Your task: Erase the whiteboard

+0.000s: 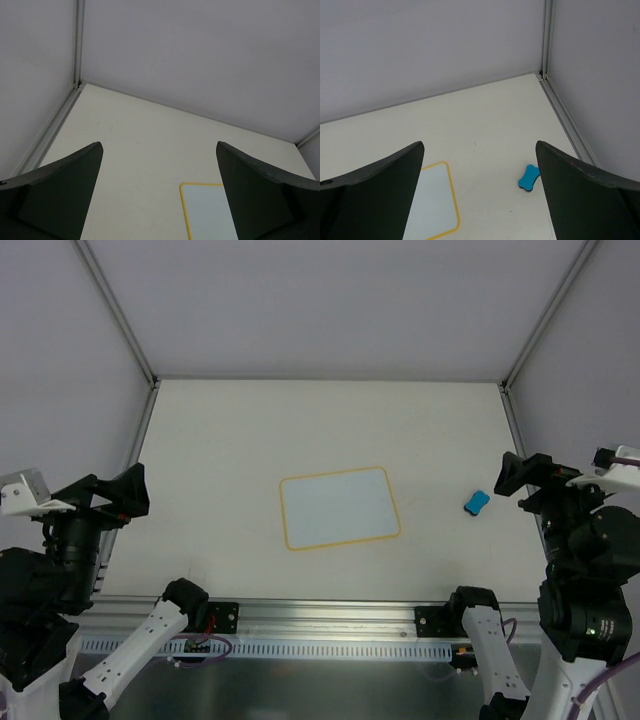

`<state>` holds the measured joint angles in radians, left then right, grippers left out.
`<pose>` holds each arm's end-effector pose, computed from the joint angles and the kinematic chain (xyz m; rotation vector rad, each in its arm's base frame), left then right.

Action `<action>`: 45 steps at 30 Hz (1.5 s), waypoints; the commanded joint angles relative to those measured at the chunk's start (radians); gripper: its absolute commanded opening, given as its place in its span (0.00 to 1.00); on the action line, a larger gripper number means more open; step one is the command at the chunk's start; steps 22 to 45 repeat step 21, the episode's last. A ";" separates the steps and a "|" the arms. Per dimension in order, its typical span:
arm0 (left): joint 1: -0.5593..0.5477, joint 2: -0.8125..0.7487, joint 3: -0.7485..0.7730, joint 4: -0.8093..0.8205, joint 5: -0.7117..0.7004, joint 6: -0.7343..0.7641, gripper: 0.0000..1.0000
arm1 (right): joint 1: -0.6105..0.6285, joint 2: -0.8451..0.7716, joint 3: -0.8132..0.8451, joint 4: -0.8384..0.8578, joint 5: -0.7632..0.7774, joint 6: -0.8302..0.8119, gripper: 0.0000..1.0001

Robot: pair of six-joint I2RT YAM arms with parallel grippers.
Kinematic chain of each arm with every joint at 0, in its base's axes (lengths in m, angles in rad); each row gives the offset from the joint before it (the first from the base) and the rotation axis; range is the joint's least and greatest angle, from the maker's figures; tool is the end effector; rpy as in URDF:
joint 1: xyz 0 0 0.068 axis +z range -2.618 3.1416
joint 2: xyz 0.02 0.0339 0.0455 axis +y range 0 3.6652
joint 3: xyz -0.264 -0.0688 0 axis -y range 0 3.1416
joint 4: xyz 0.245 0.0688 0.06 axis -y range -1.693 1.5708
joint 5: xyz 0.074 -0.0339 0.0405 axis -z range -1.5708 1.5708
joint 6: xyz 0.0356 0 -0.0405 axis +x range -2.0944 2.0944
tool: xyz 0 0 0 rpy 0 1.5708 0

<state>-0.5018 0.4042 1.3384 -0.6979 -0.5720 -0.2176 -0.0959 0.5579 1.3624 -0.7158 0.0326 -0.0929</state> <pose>-0.0120 0.0286 0.4743 -0.2938 1.3444 -0.2212 0.0316 -0.0042 0.4811 0.0287 1.4844 -0.1770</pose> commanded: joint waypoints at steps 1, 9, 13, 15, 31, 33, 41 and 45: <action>0.008 -0.040 -0.010 -0.017 -0.023 0.061 0.99 | 0.070 -0.056 -0.006 0.012 0.094 -0.074 0.99; 0.008 -0.100 -0.053 -0.022 -0.028 0.061 0.99 | 0.182 -0.147 -0.037 0.018 0.191 -0.137 0.99; 0.008 -0.094 -0.070 -0.022 -0.019 0.049 0.99 | 0.189 -0.164 -0.046 0.027 0.207 -0.145 0.99; 0.008 -0.091 -0.074 -0.020 -0.012 0.044 0.99 | 0.194 -0.167 -0.052 0.030 0.207 -0.149 0.99; 0.009 -0.077 -0.091 -0.020 -0.005 0.034 0.99 | 0.203 -0.179 -0.085 0.047 0.225 -0.156 0.99; 0.009 -0.077 -0.091 -0.020 -0.005 0.034 0.99 | 0.203 -0.179 -0.085 0.047 0.225 -0.156 0.99; 0.009 -0.077 -0.091 -0.020 -0.005 0.034 0.99 | 0.203 -0.179 -0.085 0.047 0.225 -0.156 0.99; 0.009 -0.077 -0.091 -0.020 -0.005 0.034 0.99 | 0.203 -0.179 -0.085 0.047 0.225 -0.156 0.99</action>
